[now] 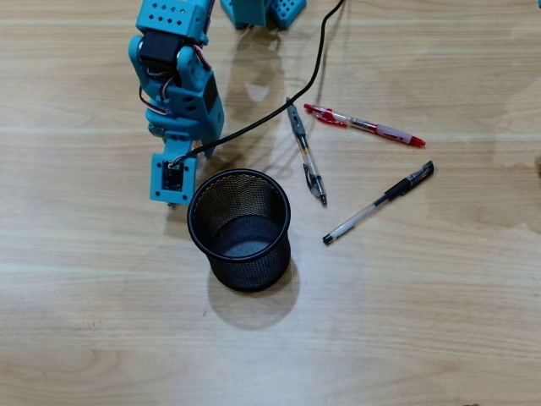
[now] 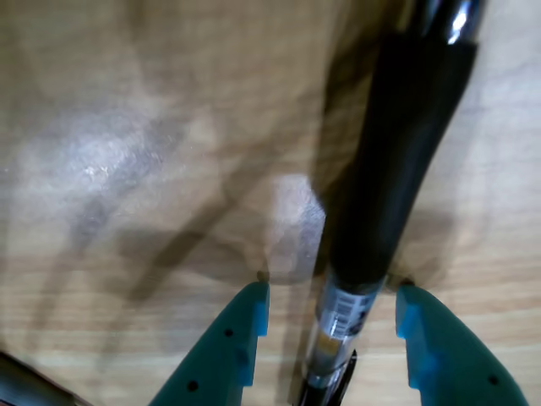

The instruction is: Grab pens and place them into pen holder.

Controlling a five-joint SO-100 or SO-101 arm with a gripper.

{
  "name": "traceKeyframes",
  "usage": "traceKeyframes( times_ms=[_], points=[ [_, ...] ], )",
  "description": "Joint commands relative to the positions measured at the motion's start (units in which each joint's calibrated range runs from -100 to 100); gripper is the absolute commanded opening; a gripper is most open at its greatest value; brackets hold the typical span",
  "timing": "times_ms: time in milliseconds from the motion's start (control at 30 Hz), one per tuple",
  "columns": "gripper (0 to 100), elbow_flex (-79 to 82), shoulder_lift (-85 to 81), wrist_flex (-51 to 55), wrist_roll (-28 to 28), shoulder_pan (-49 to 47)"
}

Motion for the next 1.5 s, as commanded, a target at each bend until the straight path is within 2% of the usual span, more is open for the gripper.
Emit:
traceKeyframes(
  times_ms=[0, 200, 400, 700, 1300, 1467],
  points=[
    [17, 1.5, 0.8, -1.6, 0.0, 1.6],
    [17, 1.7, 0.7, -1.6, 0.0, 1.9],
    [1, 1.8, 0.7, -1.6, 0.0, 2.5],
    [2, 1.8, -1.7, -1.1, 0.1, 2.5],
    [2, 0.9, -40.6, -1.9, -0.1, 2.6],
    [2, -0.5, -49.3, -3.7, -2.0, 0.7]
  ],
)
